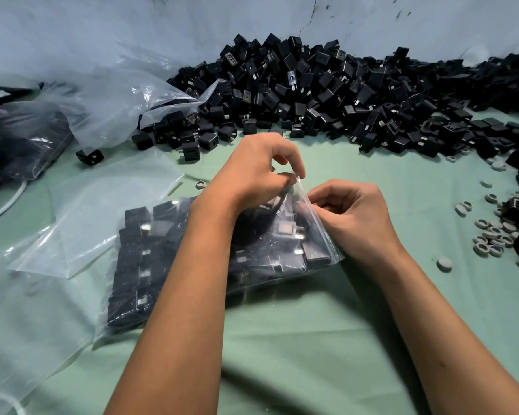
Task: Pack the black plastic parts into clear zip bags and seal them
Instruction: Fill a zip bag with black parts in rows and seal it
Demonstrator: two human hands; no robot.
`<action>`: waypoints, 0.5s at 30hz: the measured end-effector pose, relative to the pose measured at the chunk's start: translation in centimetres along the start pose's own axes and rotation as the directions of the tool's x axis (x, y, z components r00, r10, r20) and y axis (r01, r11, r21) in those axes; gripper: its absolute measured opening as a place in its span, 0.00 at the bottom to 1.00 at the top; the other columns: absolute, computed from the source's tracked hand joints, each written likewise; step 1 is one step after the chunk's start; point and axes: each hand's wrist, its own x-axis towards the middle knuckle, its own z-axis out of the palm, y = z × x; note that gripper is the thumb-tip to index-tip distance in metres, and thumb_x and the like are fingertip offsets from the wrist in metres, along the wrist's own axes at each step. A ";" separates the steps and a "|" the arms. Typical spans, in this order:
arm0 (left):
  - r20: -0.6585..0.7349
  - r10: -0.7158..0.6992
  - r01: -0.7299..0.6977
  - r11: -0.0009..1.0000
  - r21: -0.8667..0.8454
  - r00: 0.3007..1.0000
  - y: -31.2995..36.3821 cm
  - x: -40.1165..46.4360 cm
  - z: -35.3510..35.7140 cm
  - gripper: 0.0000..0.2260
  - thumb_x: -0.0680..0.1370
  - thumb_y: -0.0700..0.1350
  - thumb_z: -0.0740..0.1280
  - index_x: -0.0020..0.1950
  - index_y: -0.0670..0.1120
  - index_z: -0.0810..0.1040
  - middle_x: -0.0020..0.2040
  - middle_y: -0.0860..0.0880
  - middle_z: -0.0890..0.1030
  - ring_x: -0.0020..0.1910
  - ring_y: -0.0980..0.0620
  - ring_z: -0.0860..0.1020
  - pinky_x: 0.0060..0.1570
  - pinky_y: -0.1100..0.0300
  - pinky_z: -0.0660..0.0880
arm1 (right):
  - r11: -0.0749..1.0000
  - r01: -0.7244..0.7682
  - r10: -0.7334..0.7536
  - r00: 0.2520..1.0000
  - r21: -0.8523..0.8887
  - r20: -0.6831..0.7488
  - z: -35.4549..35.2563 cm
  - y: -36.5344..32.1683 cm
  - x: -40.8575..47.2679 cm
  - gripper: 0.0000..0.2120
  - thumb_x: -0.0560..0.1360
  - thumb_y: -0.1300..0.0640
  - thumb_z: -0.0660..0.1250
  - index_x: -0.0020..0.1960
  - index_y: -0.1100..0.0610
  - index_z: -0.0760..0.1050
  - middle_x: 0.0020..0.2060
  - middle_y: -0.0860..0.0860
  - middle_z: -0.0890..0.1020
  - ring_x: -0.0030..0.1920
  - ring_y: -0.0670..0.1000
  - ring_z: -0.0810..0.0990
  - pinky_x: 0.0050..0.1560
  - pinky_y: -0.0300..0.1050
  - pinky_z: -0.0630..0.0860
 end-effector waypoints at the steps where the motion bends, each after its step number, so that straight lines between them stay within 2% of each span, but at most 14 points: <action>1: 0.002 0.003 -0.003 1.000 0.007 1.000 0.0 0.0 0.0 0.11 0.72 0.35 0.74 0.43 0.52 0.86 0.51 0.52 0.82 0.54 0.53 0.80 0.53 0.47 0.80 | 1.000 0.009 -0.009 1.000 0.001 -0.003 0.2 -0.1 -0.1 0.07 0.70 0.53 0.82 0.45 0.54 0.87 0.38 0.53 0.88 0.40 0.62 0.86 0.43 0.60 0.85; 4: 0.006 0.003 -0.003 1.000 0.019 1.000 0.1 0.0 -0.1 0.11 0.72 0.36 0.74 0.43 0.52 0.86 0.51 0.54 0.82 0.54 0.54 0.80 0.53 0.48 0.80 | 0.999 0.037 -0.037 0.999 -0.039 0.011 0.3 -0.2 -0.2 0.05 0.72 0.54 0.80 0.43 0.54 0.87 0.37 0.52 0.87 0.38 0.61 0.86 0.39 0.62 0.84; 7: 0.015 0.002 -0.002 1.000 0.018 1.000 0.2 0.0 -0.1 0.11 0.72 0.36 0.74 0.43 0.52 0.86 0.51 0.54 0.82 0.55 0.54 0.80 0.54 0.48 0.79 | 0.997 0.062 -0.061 0.998 -0.049 0.031 0.4 -0.4 -0.3 0.03 0.73 0.57 0.79 0.44 0.54 0.86 0.37 0.52 0.87 0.36 0.55 0.84 0.38 0.56 0.82; 10: 0.020 0.004 -0.004 1.000 0.030 1.000 0.2 0.1 0.0 0.11 0.72 0.36 0.75 0.43 0.53 0.86 0.51 0.55 0.82 0.55 0.55 0.79 0.53 0.49 0.79 | 0.987 0.097 -0.093 0.995 -0.126 0.033 0.2 -0.5 -0.1 0.02 0.74 0.56 0.79 0.45 0.51 0.87 0.38 0.48 0.87 0.34 0.51 0.78 0.34 0.48 0.76; 13: 0.021 -0.001 0.001 1.000 0.026 1.000 0.0 0.1 0.1 0.10 0.72 0.37 0.75 0.43 0.54 0.86 0.52 0.55 0.82 0.55 0.55 0.80 0.54 0.49 0.79 | 0.991 0.068 -0.062 0.996 -0.119 0.057 -0.1 -0.7 0.0 0.01 0.75 0.56 0.77 0.47 0.51 0.87 0.40 0.48 0.88 0.40 0.53 0.84 0.41 0.53 0.82; 15: 0.022 -0.002 0.002 1.000 0.015 1.000 -0.2 0.1 0.1 0.10 0.72 0.37 0.75 0.43 0.54 0.86 0.52 0.54 0.82 0.55 0.54 0.80 0.54 0.48 0.80 | 0.991 0.038 -0.038 0.999 -0.128 0.002 -0.4 -0.4 0.5 0.02 0.77 0.54 0.75 0.48 0.50 0.87 0.42 0.47 0.88 0.44 0.53 0.86 0.44 0.54 0.84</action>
